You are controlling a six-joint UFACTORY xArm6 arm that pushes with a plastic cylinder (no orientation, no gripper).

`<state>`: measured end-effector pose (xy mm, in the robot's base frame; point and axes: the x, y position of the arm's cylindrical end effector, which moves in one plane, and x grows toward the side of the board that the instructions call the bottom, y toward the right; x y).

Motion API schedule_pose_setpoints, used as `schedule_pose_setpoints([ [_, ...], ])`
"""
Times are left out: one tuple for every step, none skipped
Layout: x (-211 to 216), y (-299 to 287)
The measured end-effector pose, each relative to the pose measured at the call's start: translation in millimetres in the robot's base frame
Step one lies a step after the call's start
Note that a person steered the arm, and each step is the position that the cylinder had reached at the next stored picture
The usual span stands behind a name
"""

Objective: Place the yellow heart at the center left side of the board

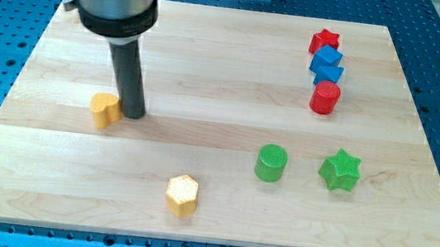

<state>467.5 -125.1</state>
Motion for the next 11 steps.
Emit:
schedule_pose_setpoints([
  [33.8, -4.6],
  [-5.4, -47.7],
  [-47.3, -73.4],
  [-2.6, -46.4],
  [10.0, -83.9],
  [-35.2, -113.5],
  [-21.8, -96.4],
  [-42.1, -48.0],
  [-83.4, -44.4],
  [-82.8, -76.5],
  [-82.7, -98.4],
])
